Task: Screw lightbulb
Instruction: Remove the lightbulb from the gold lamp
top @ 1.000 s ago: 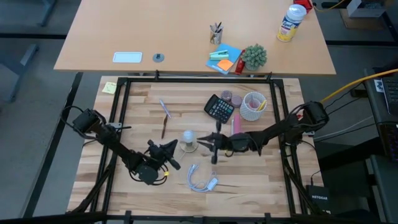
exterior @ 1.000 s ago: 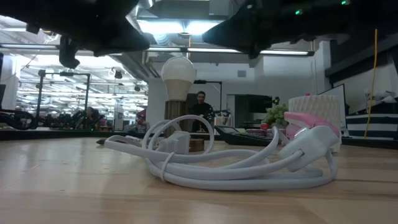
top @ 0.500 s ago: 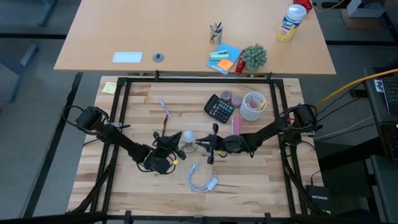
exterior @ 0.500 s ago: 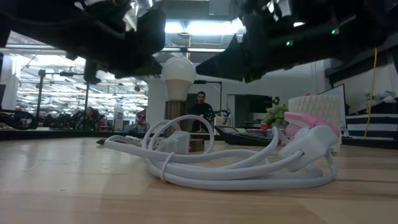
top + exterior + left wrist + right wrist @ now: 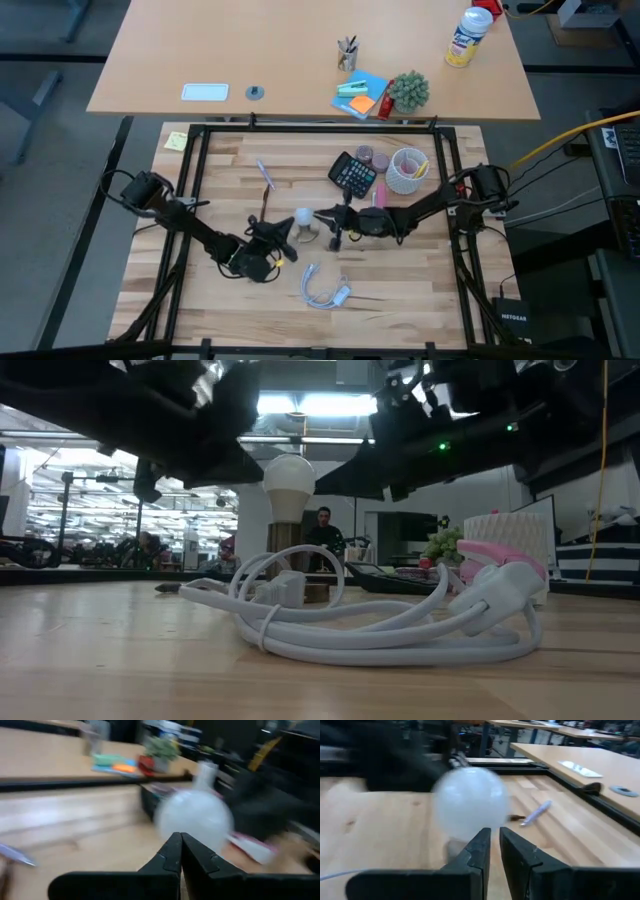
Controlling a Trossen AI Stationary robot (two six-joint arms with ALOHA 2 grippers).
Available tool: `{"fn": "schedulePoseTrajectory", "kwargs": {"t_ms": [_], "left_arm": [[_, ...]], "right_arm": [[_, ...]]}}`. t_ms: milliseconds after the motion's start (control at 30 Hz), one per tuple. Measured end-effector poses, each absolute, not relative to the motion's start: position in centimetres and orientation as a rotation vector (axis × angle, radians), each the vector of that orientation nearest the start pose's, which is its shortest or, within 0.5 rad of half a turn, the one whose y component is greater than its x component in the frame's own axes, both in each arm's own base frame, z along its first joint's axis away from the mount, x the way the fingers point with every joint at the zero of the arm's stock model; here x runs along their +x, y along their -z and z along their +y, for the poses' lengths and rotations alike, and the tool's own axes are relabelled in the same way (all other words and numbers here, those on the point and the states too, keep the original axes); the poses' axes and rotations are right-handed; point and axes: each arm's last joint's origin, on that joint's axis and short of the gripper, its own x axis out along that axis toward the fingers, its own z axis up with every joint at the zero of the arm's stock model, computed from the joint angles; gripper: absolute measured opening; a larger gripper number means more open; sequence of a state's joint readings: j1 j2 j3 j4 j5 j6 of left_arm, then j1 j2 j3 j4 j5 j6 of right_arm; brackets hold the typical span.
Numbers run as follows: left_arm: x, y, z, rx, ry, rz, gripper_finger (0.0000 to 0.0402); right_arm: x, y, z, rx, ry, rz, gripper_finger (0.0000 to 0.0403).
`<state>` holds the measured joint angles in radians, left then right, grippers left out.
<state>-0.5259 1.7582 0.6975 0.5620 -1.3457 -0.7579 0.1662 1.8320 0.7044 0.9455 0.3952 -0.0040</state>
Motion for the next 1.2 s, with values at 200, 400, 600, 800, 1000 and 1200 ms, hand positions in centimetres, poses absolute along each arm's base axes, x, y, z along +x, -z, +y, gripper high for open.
{"fn": "schedulePoseTrajectory", "kwargs": {"t_ms": [200, 400, 600, 800, 1000, 1200], "left_arm": [[27.7, -14.3, -13.8, -0.345, -0.79, -0.001, 0.0], [27.3, -14.3, -14.6, -0.365, -0.761, -0.005, 0.0], [26.8, -14.5, -15.5, -0.362, -0.76, -0.031, 0.0], [26.2, -15.1, -16.0, -0.298, -0.851, -0.098, 0.0], [26.2, -15.1, -15.7, -0.273, -0.897, -0.115, 0.0], [26.9, -15.1, -14.6, -0.235, -0.942, -0.103, 0.0]], "right_arm": [[33.8, -14.7, 4.2, -0.053, 0.248, 0.171, 0.0051], [33.9, -14.7, 3.6, -0.055, 0.273, 0.17, 0.0051], [33.9, -15.3, 3.7, -0.046, 0.271, 0.131, 0.0051], [33.5, -17.1, 4.6, -0.027, 0.214, 0.073, 0.0051], [32.9, -18.0, 6.8, -0.019, 0.122, 0.044, 0.0051], [32.6, -17.4, 8.4, -0.035, 0.037, 0.099, 0.0051]]}}
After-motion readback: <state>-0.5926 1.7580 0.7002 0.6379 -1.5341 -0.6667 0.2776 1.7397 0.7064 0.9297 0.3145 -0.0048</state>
